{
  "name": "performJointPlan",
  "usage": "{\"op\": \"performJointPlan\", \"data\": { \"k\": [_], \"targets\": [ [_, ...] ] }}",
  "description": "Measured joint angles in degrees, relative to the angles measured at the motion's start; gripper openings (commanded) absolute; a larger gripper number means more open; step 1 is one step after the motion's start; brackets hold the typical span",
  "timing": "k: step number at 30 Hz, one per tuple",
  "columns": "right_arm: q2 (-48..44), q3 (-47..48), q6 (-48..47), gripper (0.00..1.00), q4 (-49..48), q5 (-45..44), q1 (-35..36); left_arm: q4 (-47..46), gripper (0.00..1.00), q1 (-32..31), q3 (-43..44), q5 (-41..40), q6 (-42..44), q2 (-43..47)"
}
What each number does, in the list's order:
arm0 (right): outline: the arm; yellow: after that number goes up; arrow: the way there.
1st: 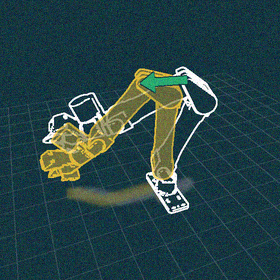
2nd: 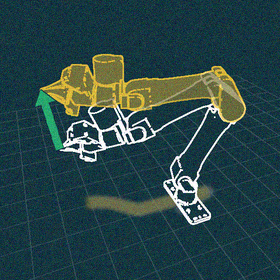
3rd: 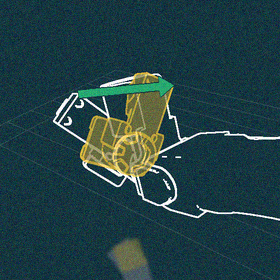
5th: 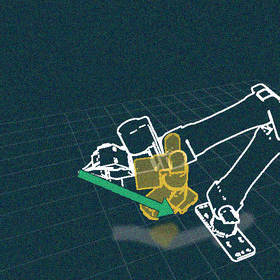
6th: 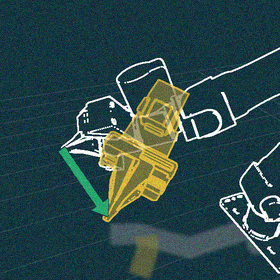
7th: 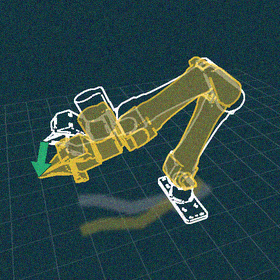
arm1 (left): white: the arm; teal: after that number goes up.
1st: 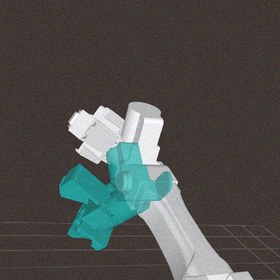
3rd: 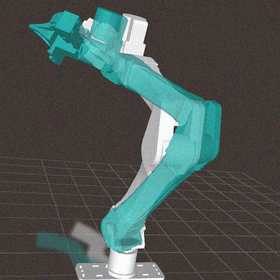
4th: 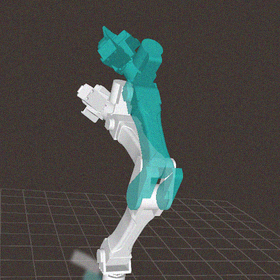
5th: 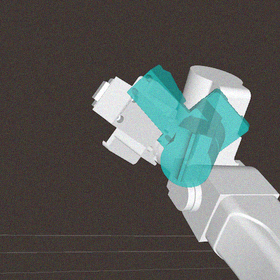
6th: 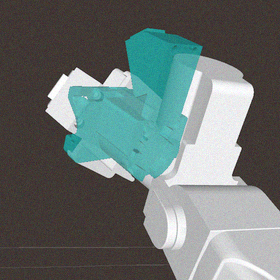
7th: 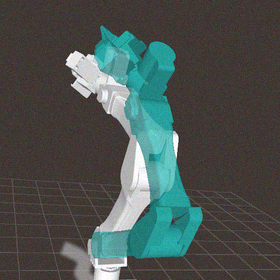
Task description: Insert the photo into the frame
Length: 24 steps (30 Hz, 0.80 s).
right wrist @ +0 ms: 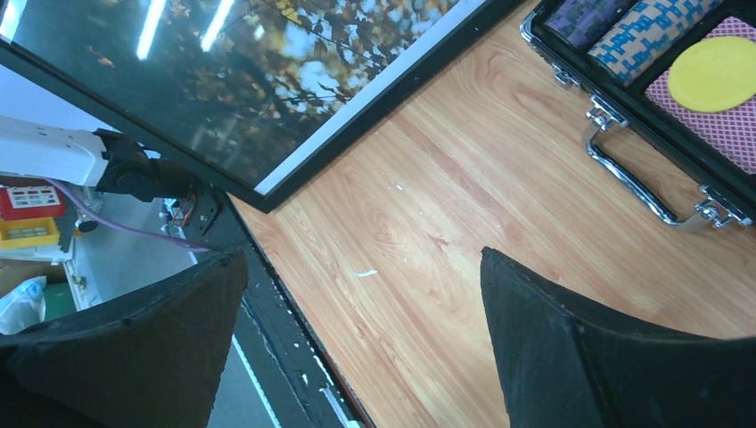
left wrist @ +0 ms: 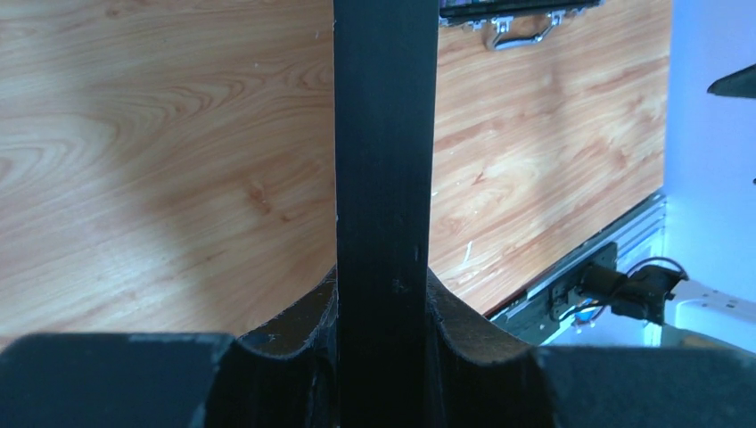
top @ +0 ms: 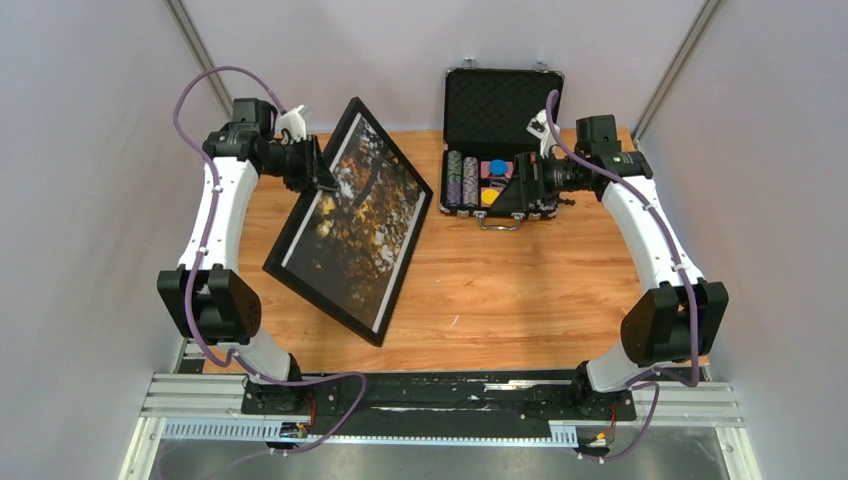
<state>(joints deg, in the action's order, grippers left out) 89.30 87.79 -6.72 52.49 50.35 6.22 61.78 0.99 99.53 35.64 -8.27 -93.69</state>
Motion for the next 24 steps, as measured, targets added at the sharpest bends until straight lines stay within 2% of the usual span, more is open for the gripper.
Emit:
{"op": "performJointPlan", "data": {
  "k": [6, 13, 24],
  "targets": [
    [-1.51, -2.21, -0.04, 1.0, -2.1, -2.08, 0.0, -6.36, 0.0, 2.19, -6.8, 2.45, -4.31, 2.08],
    [-2.21, -4.46, 0.0, 1.0, -4.66, -4.66, 0.0, -11.06, 0.0, 4.15, -13.46, 1.38, -8.5, 7.19],
    [-6.25, -11.76, -0.02, 1.0, -10.95, -9.51, 0.0, -23.56, 0.0, 6.27, -32.22, 2.38, -16.74, 17.55]
  ]
}}
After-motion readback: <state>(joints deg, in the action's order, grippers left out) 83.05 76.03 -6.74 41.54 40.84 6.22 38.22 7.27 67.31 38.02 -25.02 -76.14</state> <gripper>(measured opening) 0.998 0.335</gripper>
